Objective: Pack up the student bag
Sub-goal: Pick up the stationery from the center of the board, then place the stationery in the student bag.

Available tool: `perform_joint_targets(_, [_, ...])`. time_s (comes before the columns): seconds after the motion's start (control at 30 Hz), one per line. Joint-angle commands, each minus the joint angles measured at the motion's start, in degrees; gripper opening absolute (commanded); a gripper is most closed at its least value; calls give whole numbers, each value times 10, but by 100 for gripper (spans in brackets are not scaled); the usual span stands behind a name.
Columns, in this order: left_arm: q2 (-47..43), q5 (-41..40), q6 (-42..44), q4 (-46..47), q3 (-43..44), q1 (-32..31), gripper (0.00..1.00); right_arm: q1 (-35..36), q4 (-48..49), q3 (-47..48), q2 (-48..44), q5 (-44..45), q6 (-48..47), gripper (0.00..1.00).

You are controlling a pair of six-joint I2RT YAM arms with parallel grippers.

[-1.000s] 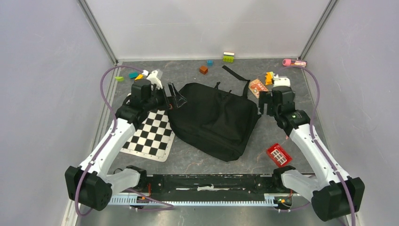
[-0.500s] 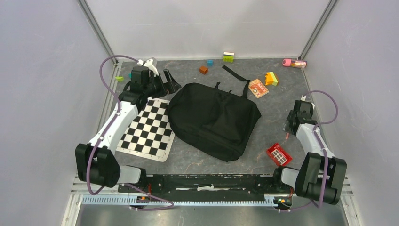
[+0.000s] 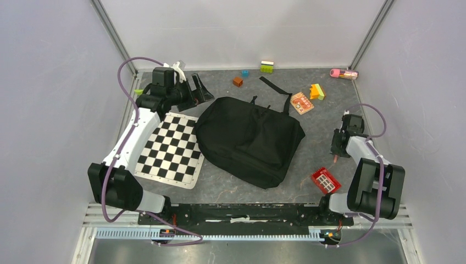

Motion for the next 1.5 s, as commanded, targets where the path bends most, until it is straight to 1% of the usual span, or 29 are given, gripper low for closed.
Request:
perform_joint_targets(0.0, [3, 13, 0, -25, 42, 3, 100, -2, 28, 26, 19, -23, -40, 37])
perform_joint_targets(0.13, [-1, 13, 2, -29, 53, 3, 100, -4, 38, 30, 49, -29, -55, 29])
perform_joint_targets(0.27, [-7, 20, -6, -18, 50, 3, 100, -4, 51, 27, 67, -35, -50, 13])
perform_joint_targets(0.37, [-13, 23, -9, -2, 45, 2, 100, -3, 60, 34, 72, -62, -37, 0])
perform_joint_targets(0.47, [-12, 24, -12, 13, 37, 2, 100, -2, 67, 53, 66, -100, -27, 0])
perform_joint_targets(0.53, [-7, 27, -16, 24, 34, 1, 100, 1, 70, 68, 53, -108, -16, 0])
perform_joint_targets(0.63, [2, 36, -31, 53, 29, -4, 100, 22, 78, 93, 22, -149, -2, 0])
perform_joint_targets(0.73, [17, 56, -52, 85, 41, -26, 100, 73, 80, 129, -1, -184, 5, 0])
perform_joint_targets(0.83, [29, 37, -72, 118, 60, -81, 100, 141, 105, 163, -13, -220, 27, 0])
perform_joint_targets(0.9, [46, 44, -112, 160, 64, -114, 100, 191, 148, 175, -17, -241, 58, 0])
perform_joint_targets(1.0, [72, 68, -173, 231, 63, -141, 100, 250, 235, 183, -18, -270, 120, 0])
perform_joint_targets(1.1, [90, 78, -200, 268, 78, -158, 100, 300, 305, 195, -12, -289, 164, 0])
perform_joint_targets(1.27, [98, 74, -243, 328, 68, -167, 100, 354, 323, 239, 7, -311, 176, 0])
perform_joint_targets(1.4, [94, 30, -245, 317, 56, -182, 100, 383, 335, 252, 14, -327, 187, 0])
perform_joint_targets(1.47, [96, 23, -243, 309, 60, -190, 100, 396, 338, 256, 15, -333, 186, 0])
